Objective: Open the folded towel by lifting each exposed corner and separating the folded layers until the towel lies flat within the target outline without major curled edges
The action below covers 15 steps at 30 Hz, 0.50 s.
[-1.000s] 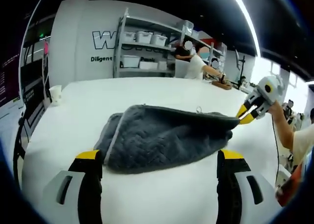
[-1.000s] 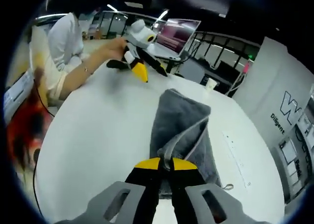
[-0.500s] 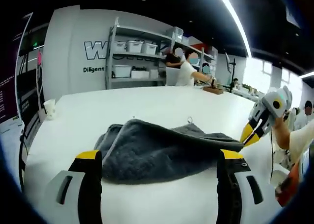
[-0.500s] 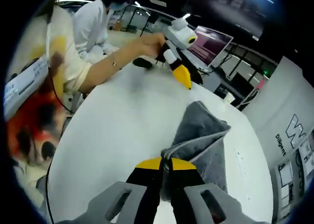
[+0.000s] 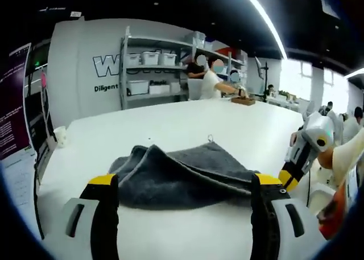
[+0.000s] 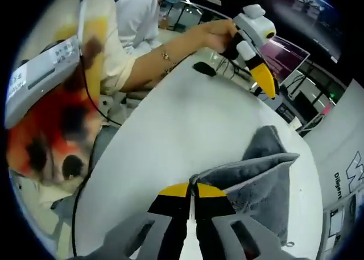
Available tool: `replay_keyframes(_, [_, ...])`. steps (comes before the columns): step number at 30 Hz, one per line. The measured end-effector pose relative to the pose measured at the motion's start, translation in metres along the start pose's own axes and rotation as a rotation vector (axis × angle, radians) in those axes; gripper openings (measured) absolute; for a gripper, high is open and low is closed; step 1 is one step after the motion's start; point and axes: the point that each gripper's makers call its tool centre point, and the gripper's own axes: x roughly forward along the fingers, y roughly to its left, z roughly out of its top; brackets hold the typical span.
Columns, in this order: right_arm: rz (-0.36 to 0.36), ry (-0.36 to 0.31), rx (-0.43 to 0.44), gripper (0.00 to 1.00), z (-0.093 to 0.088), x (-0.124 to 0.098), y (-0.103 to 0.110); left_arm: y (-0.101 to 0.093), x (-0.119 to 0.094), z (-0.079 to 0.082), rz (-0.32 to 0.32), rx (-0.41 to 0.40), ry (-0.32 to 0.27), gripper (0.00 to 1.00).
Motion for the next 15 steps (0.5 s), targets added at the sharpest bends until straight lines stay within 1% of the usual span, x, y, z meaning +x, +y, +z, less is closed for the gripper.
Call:
replay_keyframes(1, [0.035,-0.016,0.004,0.0,0.004,0.003,0.01,-0.002,0.0,-0.004,-0.007,-0.01,0.005,0.94])
replay_keyframes(2, [0.053,-0.021,0.011,0.0,0.005,0.004,0.015,-0.003,0.001,-0.006,-0.008,-0.011,0.011,0.94])
replay_keyframes(3, [0.059,-0.02,0.008,0.0,0.005,0.005,0.017,-0.003,0.001,-0.009,-0.008,-0.009,0.017,0.94])
replay_keyframes(4, [0.068,-0.014,0.002,0.0,0.004,0.008,0.022,-0.002,0.003,-0.014,-0.003,-0.01,0.035,0.94])
replay_keyframes(5, [0.071,0.001,-0.011,0.0,0.002,0.01,0.025,0.0,0.004,-0.016,0.0,-0.011,0.043,0.94])
replay_keyframes(7, [0.066,0.003,-0.014,0.0,0.0,0.01,0.025,0.001,0.005,-0.02,0.005,-0.014,0.053,0.94])
replay_keyframes(9, [0.061,-0.009,0.008,0.0,0.0,0.007,0.023,0.002,0.005,-0.023,0.004,-0.022,0.058,0.94])
replay_keyframes(13, [0.026,-0.022,0.029,0.0,-0.001,0.0,0.018,0.003,0.007,-0.026,-0.001,-0.038,0.067,0.94])
replay_keyframes(15, [-0.001,-0.044,0.041,0.0,0.002,-0.006,0.015,0.003,0.007,-0.028,0.001,-0.038,0.075,0.94])
